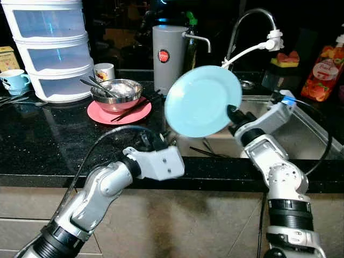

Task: Kitchen organization

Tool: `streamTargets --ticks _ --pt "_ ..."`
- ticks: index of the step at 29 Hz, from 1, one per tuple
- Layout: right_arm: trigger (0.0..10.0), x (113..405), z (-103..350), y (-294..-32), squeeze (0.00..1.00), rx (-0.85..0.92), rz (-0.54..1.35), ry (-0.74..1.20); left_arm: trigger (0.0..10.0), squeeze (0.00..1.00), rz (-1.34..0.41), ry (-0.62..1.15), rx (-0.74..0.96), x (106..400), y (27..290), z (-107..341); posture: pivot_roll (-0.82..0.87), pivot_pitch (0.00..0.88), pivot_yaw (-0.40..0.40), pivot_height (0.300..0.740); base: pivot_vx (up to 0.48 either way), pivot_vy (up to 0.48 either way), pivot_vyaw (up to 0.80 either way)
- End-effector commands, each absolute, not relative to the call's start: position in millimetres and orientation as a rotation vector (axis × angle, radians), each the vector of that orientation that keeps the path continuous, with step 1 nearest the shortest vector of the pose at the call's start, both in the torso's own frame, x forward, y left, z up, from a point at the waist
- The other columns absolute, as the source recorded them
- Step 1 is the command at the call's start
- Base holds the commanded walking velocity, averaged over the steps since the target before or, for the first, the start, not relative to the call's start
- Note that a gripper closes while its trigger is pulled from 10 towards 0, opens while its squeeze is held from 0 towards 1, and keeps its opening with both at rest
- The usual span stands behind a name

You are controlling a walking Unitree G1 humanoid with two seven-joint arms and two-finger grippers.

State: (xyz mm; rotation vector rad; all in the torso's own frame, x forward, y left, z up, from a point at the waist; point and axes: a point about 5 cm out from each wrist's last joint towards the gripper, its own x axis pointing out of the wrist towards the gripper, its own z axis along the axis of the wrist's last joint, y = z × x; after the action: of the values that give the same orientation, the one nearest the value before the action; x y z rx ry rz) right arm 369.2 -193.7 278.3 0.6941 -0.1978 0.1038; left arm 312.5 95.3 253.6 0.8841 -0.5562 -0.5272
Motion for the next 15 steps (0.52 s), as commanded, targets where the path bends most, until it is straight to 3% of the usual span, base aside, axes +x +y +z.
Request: streamTargets --ticks 1,4,9,15 --pt "10.0 370.5 280.3 -200.8 0.00 0.666 0.055 -0.219 10.0 0.00 -0.499 -0.481 0.816 316.9 102.5 252.0 0.09 0.128 -0.038 0.740 0.000 0.000 0.00" --pt "10.0 371.3 277.7 -203.4 0.00 0.620 0.029 -0.214 10.0 0.00 -0.468 -0.430 0.763 321.2 107.1 252.3 0.09 0.128 -0.038 0.740 0.000 0.000 0.00" --pt "10.0 374.1 259.9 -206.2 0.00 0.244 -0.087 -0.177 10.0 0.00 -0.275 -0.126 0.370 346.2 136.7 254.1 0.09 0.133 -0.034 0.740 0.000 0.000 0.00" --pt "10.0 374.8 252.9 -205.0 0.00 0.257 -0.108 -0.173 10.0 0.00 -0.151 -0.010 0.124 355.7 152.7 254.6 0.08 0.135 -0.033 0.740 0.000 0.000 0.00"
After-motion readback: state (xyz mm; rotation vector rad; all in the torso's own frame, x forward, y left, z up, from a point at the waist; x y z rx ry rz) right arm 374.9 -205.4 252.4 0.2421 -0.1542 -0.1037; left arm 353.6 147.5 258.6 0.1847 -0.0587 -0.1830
